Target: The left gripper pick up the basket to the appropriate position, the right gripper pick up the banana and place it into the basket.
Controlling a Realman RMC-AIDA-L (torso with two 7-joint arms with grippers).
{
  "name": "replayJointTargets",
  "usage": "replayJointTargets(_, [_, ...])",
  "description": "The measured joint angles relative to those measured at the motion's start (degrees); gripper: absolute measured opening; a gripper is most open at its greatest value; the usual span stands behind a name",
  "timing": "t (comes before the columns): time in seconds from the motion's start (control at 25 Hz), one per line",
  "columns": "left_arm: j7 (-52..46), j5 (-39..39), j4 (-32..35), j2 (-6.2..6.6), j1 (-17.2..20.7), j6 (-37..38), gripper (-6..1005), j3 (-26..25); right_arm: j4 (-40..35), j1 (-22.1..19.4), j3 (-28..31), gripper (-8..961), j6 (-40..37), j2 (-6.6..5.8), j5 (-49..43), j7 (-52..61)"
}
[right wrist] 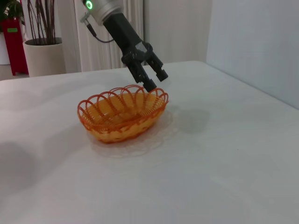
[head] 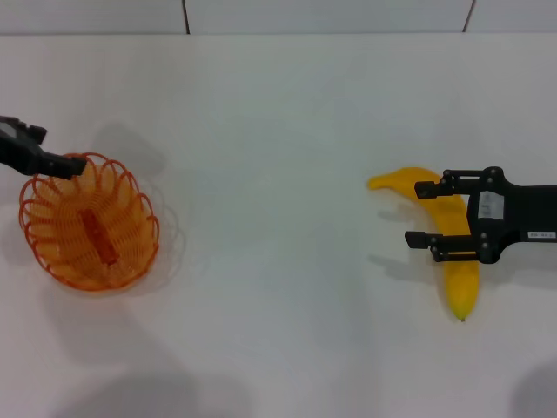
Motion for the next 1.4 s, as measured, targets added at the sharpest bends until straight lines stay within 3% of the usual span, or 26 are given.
replayJointTargets(0.2, [0.15,0.03,-1.92,-0.41,0.10,-1.35,889,0.84,0.02,0.01,0.01,731,0.00,0.00,-0.03,0.00])
replayJointTargets(0.56, [1.20,-0.08,-6.70,0.17,-0.45,-5.63,888,0.91,0.02,0.02,0.04,731,0.00,0.00,-0.03,0.00])
replayJointTargets(1.0, [2.46,-0.46,-8.16,-0.29,-0.72,-6.76,888,0.93,0.02,0.09,0.04,731,0.00,0.00,-0.03,0.27])
replayJointTargets(1.4, [2.59,-0.54,-9.77,0.12,-0.74,-7.80,887,0.93,0.02,0.09,0.04,731,0.00,0.00,-0.03,0.38])
